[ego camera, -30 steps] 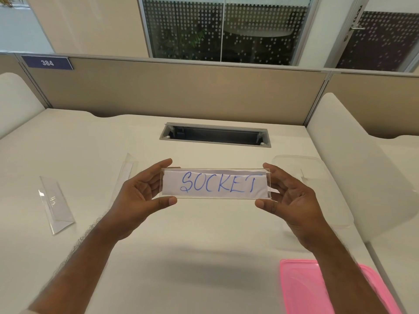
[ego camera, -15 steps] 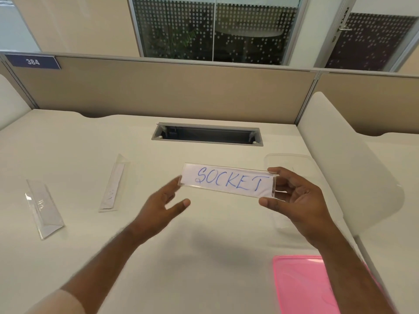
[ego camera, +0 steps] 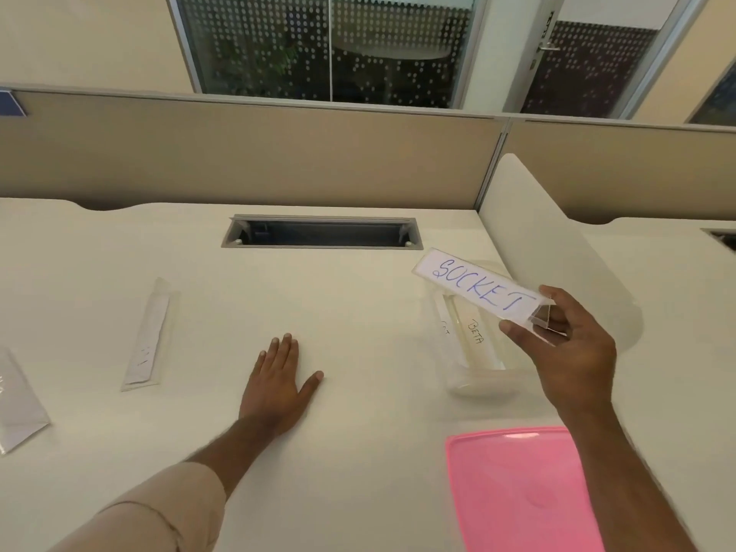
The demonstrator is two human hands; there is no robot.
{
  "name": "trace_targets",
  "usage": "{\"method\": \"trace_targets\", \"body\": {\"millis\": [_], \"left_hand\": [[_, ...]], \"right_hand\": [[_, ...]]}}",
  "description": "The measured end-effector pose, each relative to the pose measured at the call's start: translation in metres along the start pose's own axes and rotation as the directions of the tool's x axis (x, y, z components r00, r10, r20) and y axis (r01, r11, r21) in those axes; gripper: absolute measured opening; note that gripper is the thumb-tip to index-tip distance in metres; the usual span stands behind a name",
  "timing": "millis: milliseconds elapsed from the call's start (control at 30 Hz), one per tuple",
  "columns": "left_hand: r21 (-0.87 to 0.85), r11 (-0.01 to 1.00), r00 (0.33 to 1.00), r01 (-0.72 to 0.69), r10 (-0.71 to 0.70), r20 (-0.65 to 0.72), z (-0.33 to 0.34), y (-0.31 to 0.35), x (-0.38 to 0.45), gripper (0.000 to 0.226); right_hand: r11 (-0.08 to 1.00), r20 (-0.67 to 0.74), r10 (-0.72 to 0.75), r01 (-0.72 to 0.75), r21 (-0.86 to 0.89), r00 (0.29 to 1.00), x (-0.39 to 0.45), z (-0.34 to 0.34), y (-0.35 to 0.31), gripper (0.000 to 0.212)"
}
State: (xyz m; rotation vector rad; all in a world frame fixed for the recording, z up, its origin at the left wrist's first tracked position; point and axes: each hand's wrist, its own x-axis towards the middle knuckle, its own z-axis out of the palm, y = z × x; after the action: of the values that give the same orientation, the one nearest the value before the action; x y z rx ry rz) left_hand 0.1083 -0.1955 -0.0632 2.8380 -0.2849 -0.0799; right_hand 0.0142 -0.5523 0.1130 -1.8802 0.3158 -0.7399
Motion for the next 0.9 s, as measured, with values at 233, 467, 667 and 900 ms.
{"method": "trace_targets", "body": {"millis": [233,467,667,900], "left_hand": [[0.036,0.999,1.000,0.003,-0.003,0.008,0.010,-0.007,0.004,0.097],[0.038,0.999,1.000,0.006,-0.007,0.006,0.011,-0.008,0.005,0.096],[0.057,0.998,1.000,0.003,-0.004,0.010,0.009,-0.007,0.004,0.095],[0.067,0.998,1.000,-0.001,0.000,0.005,0.008,-0.006,0.003,0.093]], "right_hand": [[0.956,-0.073,-0.112,0.087,-0.280,0.991,0.006,-0.016,0.018,0.063],[0.868,-0.070,-0.133,0.082,-0.490,0.989,0.014,-0.006,0.041,0.063],[0.776,0.024,0.035,-0.012,-0.631,0.999,0.019,0.016,0.052,0.059],[0.539,0.096,0.422,-0.164,-0.826,0.902,0.038,0.035,0.054,0.073]]}}
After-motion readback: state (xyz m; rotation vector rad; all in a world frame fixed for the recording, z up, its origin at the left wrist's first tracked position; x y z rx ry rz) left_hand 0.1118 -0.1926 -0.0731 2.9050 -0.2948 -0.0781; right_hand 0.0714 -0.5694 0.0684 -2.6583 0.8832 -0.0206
